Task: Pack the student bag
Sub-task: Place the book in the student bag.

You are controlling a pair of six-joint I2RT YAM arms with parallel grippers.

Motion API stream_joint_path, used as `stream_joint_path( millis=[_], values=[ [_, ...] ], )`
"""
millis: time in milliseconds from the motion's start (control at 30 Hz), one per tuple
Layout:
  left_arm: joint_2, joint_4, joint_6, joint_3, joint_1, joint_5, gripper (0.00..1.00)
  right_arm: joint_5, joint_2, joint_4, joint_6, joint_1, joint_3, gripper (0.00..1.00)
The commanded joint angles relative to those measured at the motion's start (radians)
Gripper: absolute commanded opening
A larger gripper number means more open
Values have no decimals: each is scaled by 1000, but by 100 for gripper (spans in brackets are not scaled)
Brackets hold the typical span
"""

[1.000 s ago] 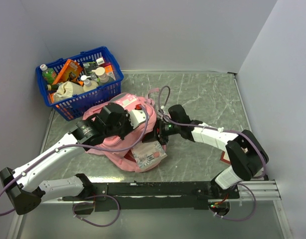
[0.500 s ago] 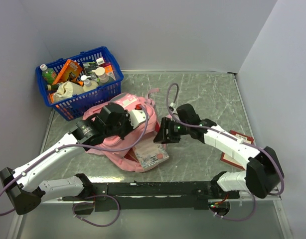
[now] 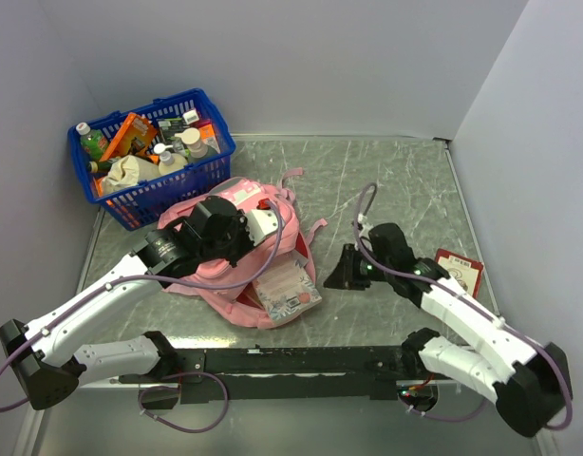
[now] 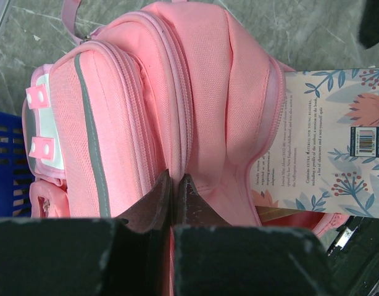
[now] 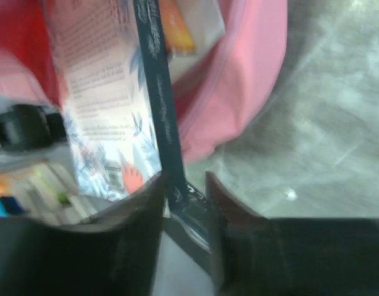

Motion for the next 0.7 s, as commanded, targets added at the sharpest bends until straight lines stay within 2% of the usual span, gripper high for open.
stream_joint_path(
  millis=[0, 33, 267, 433, 533, 667],
  values=[
    [-46, 150, 17, 18, -5, 1, 1, 74, -147, -118, -36, 3, -11, 10],
    [-44, 150, 19, 18, -4, 1, 1, 89, -158, -138, -40, 3, -11, 4],
    [-38, 150, 10, 31, -2, 1, 1, 88, -183, -218, -33, 84, -22, 7],
    [-26, 149, 6, 44, -4, 1, 1, 102, -181, -140, 36, 162, -69, 6],
    [-23, 147, 8, 48, -4, 1, 1, 140, -150, -75, 64, 168, -68, 5],
    [-24, 144, 11, 52, -2, 1, 1, 188, -40, -37, 74, 171, -2, 4]
  ],
)
